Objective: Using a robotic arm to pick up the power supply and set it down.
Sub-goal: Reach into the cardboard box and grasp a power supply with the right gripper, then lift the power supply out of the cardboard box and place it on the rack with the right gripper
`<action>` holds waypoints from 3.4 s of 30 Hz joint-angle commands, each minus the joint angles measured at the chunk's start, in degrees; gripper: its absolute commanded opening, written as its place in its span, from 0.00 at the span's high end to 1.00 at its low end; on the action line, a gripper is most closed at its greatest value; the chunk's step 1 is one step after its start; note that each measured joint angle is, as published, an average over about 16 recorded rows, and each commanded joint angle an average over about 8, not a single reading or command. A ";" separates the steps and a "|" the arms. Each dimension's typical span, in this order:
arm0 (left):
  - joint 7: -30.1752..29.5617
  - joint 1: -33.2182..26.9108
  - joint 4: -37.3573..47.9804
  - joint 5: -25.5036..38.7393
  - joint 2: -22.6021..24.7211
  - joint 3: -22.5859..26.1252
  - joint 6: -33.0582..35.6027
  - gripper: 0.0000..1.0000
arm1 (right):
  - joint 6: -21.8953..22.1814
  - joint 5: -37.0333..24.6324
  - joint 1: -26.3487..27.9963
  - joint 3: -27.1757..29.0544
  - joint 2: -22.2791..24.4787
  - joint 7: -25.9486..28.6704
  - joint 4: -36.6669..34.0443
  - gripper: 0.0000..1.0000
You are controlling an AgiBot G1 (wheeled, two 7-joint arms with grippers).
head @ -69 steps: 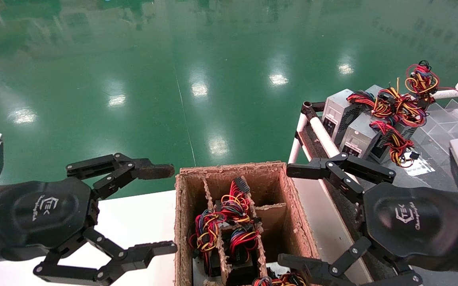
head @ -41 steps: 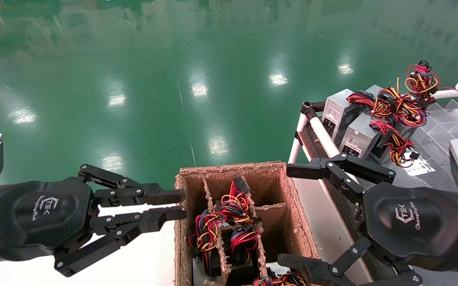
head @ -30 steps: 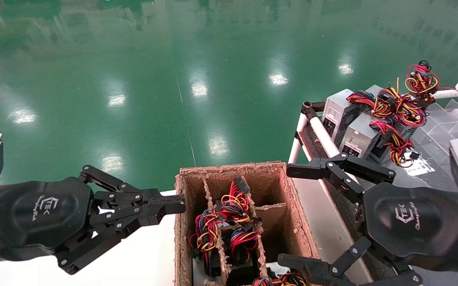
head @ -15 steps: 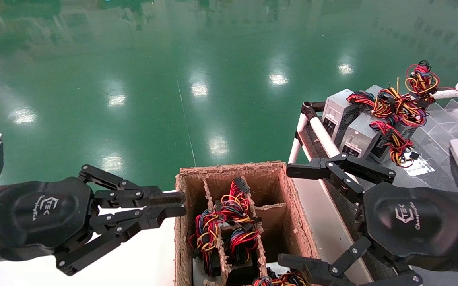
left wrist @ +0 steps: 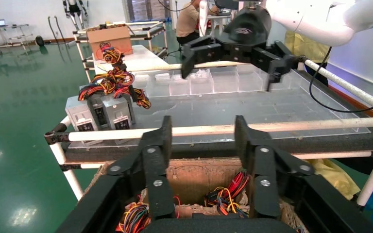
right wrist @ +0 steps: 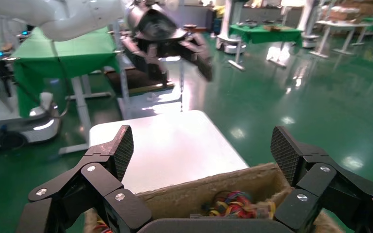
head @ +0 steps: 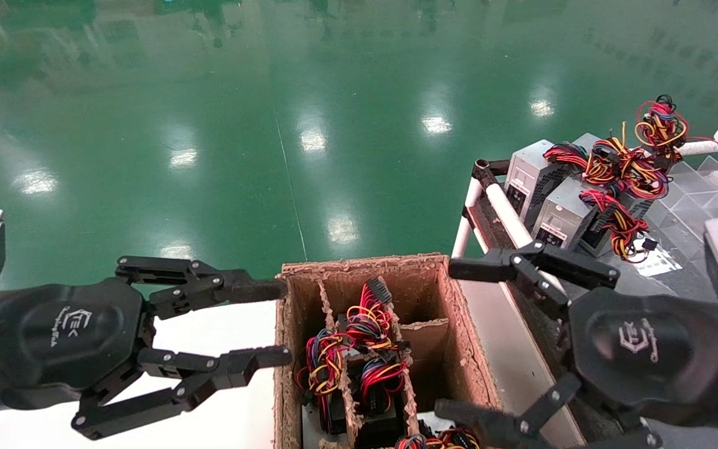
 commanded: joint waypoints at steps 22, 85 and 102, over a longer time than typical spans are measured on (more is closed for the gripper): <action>0.02 -0.02 0.02 -0.02 0.00 0.03 0.00 0.00 | -5.67 -25.49 14.55 -20.70 0.42 9.71 2.63 0.58; 0.06 -0.04 0.02 -0.07 -0.03 0.11 -0.03 0.00 | -3.23 -26.11 18.43 -26.54 -1.37 5.59 -2.05 1.00; 0.07 -0.04 0.02 -0.08 -0.04 0.13 -0.03 0.00 | 2.37 -15.13 16.70 -19.62 3.08 1.40 0.11 1.00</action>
